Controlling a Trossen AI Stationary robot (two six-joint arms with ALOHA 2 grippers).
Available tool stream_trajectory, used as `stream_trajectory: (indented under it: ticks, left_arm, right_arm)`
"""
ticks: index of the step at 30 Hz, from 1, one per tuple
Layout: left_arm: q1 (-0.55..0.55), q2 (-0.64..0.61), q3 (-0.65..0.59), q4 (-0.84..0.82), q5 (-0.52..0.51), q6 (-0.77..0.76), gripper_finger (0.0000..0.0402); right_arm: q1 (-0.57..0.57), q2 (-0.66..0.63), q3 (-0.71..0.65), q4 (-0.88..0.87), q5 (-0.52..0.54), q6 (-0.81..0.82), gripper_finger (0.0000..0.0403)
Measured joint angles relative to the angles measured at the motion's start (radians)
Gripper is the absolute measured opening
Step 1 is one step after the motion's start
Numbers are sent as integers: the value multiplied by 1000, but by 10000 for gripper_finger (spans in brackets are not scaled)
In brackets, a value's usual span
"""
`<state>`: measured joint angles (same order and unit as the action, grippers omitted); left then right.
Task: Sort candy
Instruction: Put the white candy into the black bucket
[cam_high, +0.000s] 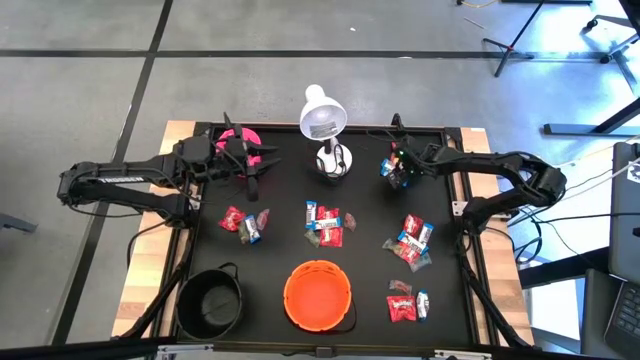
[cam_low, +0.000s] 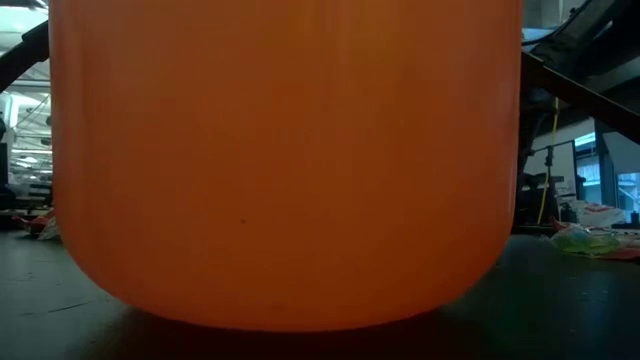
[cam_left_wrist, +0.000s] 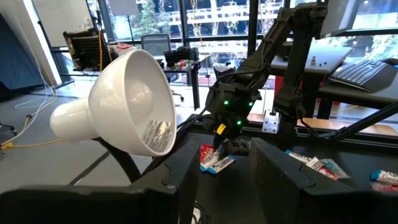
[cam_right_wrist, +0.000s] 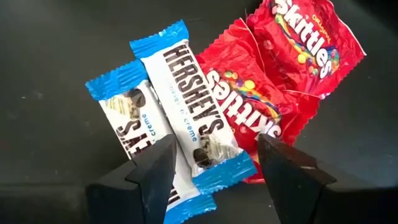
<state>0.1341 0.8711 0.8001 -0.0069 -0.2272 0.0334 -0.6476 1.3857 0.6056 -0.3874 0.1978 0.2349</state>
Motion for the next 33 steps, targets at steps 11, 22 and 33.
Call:
stream_trajectory:
  ticks: [11, 22, 33]
  left_arm:
    - [0, 0, 0, 0, 0, -28, 131]
    - [0, 0, 0, 0, 0, -67, 131]
    - [0, 0, 0, 0, 0, -85, 131]
  right_arm:
    - [0, 0, 0, -7, -3, -11, 89]
    - [0, -14, 0, -9, -3, -38, 5]
    - [0, -218, 0, -34, -63, -36, 1]
